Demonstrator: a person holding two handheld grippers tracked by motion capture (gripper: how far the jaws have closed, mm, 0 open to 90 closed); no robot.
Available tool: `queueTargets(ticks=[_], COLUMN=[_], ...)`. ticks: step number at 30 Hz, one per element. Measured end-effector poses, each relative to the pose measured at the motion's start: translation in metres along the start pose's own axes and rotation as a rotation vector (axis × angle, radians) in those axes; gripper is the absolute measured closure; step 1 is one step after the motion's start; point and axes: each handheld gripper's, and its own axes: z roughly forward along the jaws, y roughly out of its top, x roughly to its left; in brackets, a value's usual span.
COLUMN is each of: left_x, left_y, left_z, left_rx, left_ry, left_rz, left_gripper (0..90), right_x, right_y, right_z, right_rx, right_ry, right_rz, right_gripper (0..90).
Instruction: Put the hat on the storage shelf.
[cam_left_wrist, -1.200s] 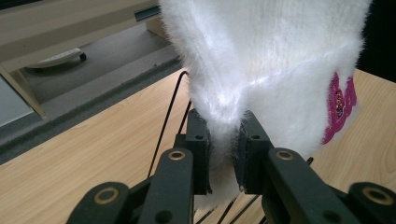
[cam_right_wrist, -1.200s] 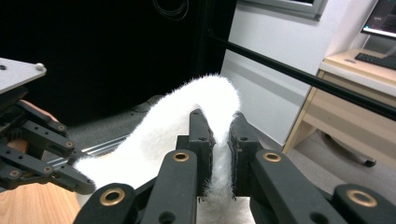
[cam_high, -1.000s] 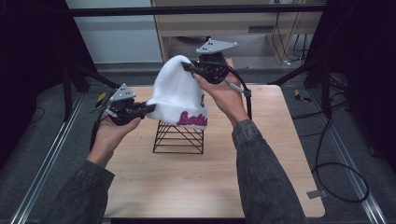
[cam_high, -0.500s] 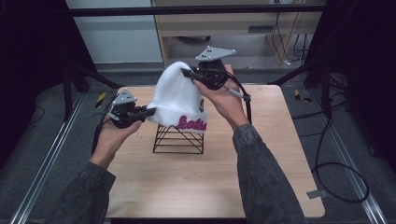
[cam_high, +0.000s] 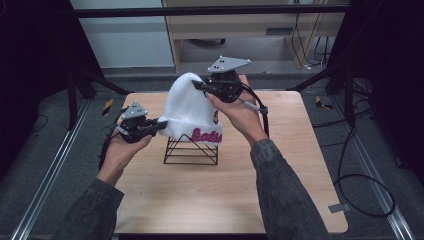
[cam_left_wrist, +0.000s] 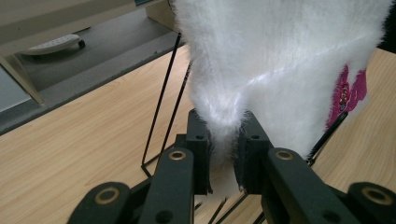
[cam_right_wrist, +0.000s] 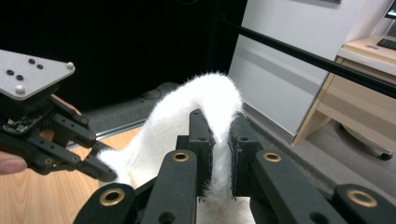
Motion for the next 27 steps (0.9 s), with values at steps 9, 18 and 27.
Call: queueTargets(ticks=[9,18,27], left_x=[0.002,0.001,0.004], left_y=[-0.012,-0.016,-0.026], left_z=[0.003,0.004,0.006], left_rx=[0.008,0.012,0.012], left_ry=[-0.009,-0.016,-0.038], left_rz=[-0.015,-0.013,-0.017], left_gripper=[77.7,77.7,77.6], right_x=[0.005,0.008,0.015], right_y=[-0.006,-0.011,-0.02], right_z=[0.001,-0.001,-0.003], right_rx=[0.026,0.042,0.074], right_ry=[0.025,0.029,0.04], right_rz=[-0.007,-0.012,-0.016], right_gripper=[83.0,83.0,82.9])
